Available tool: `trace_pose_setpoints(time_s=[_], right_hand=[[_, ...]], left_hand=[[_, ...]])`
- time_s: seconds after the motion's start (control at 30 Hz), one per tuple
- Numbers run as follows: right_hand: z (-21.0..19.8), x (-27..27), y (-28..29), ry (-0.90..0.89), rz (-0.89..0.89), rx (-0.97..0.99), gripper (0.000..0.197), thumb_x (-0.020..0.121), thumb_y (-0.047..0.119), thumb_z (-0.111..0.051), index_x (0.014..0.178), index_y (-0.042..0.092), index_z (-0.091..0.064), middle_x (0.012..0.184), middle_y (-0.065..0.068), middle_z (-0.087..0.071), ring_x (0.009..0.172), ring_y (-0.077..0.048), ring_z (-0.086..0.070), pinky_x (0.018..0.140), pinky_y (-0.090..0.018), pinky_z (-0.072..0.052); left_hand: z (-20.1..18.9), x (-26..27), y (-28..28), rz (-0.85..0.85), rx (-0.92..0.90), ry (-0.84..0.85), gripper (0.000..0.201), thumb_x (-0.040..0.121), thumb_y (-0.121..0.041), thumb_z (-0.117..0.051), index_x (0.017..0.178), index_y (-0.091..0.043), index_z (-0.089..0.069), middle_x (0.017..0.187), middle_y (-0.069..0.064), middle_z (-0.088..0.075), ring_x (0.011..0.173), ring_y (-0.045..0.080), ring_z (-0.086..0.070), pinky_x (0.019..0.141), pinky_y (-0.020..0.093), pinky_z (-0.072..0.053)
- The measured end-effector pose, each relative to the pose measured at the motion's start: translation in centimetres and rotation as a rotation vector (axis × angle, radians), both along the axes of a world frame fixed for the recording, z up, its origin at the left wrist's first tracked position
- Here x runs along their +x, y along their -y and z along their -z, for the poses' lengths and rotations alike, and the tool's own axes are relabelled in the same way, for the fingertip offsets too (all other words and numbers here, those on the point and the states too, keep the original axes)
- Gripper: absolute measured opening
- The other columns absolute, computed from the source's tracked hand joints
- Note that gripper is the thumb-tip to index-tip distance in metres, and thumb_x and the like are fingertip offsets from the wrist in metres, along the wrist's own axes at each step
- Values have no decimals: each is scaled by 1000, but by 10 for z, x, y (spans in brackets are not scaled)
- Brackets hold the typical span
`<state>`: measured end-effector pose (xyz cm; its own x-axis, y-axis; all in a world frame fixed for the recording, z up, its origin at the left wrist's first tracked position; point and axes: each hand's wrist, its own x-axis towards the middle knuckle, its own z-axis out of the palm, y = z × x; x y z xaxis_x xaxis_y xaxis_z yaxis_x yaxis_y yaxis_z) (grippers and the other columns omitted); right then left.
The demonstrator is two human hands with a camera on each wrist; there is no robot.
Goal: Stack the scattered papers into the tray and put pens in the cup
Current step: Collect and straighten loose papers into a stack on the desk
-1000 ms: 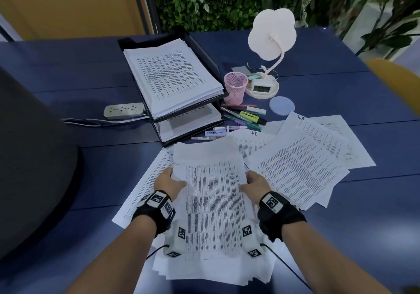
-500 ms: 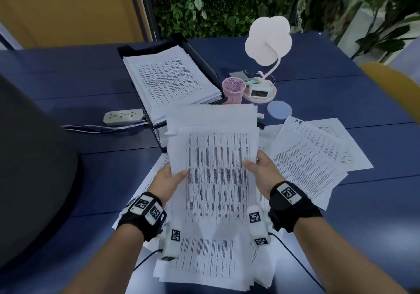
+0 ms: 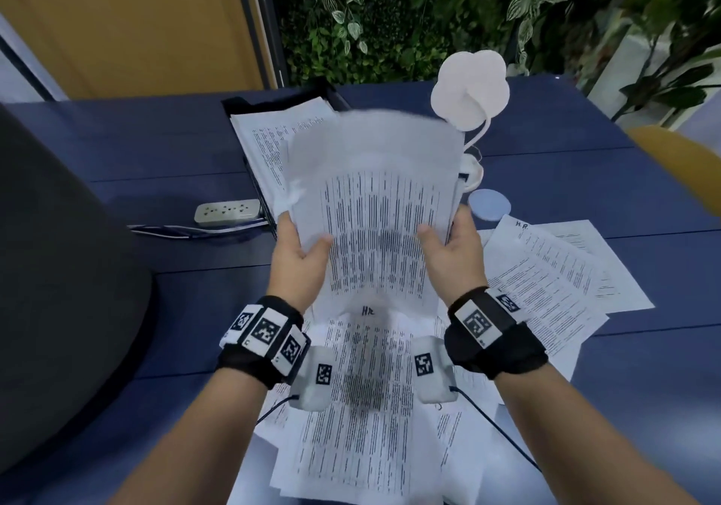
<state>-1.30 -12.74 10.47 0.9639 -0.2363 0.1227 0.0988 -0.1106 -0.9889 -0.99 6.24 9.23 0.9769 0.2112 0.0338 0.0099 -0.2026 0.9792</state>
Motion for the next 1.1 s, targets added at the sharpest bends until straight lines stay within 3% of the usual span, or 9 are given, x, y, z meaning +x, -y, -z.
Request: trace_pose_setpoints(time_s=[0.17, 0.47, 0.63, 0.77, 0.8, 0.87, 0.93, 1.0, 1.1], right_hand=[[15, 4, 11, -118, 43, 39, 37, 86, -6, -52, 115, 17, -52, 97, 7, -63, 86, -1, -59, 83, -25, -47], [25, 4, 13, -249, -58, 17, 46, 89, -9, -42, 128, 16, -40, 100, 15, -56, 80, -12, -62, 77, -30, -51], [89, 9, 33, -579, -171, -275, 56, 87, 6, -41, 141, 15, -33, 140, -5, -47, 119, -20, -48, 106, -40, -40], [113, 0, 33, -771, -266, -435, 32, 94, 9, -35, 83, 38, -31, 79, 11, -35, 67, -7, -38, 62, -24, -40], [110, -3, 30, -781, -256, -447, 26, 97, 11, -36, 87, 35, -33, 80, 10, -36, 68, -9, -40, 66, -28, -43], [108, -8, 28, -715, -213, -408, 22, 100, 19, -37, 121, 12, -40, 112, -2, -51, 106, -25, -53, 96, -36, -41], [104, -10, 26, -629, -141, -302, 34, 101, 21, -38, 132, 7, -33, 133, -14, -42, 128, -27, -41, 102, -37, -36], [101, -9, 27, -622, -100, -157, 47, 101, 19, -39, 145, 11, -23, 150, -13, -27, 129, -31, -40, 96, -44, -47], [110, -8, 33, -688, -135, -148, 45, 100, 17, -42, 143, 14, -29, 151, -9, -29, 117, -34, -51, 62, -37, -60]], left_hand=[[10, 6, -14, -11, -147, -34, 36, 89, -6, -59, 115, -27, -46, 120, 4, -61, 112, 20, -58, 104, 50, -42], [22, 13, -2, -6, -210, -116, 48, 86, -11, -65, 131, -14, -48, 117, -2, -65, 109, 12, -60, 101, 36, -45], [43, 13, -7, 37, -60, -281, 31, 89, -16, -64, 118, -12, -56, 107, 0, -65, 102, 18, -61, 93, 32, -46], [60, 7, -4, 37, -48, -340, 24, 93, -17, -57, 117, -16, -55, 112, 2, -64, 109, 21, -60, 97, 35, -46], [61, 6, -1, 39, -50, -337, 28, 95, -17, -55, 122, -15, -54, 115, 2, -64, 110, 20, -59, 99, 36, -45], [63, 4, 0, 29, -64, -321, 33, 96, -15, -51, 130, -15, -50, 115, -1, -63, 110, 18, -59, 99, 36, -45], [61, 4, -1, 34, -111, -311, 33, 97, -13, -49, 130, -16, -48, 113, -5, -62, 106, 13, -59, 93, 29, -45], [59, 3, -3, 59, -136, -325, 33, 98, -12, -48, 130, -19, -47, 113, -8, -60, 104, 9, -57, 91, 25, -42], [68, 2, -10, 66, -78, -380, 34, 97, -13, -50, 131, -17, -48, 117, -4, -60, 110, 15, -56, 100, 31, -41]])
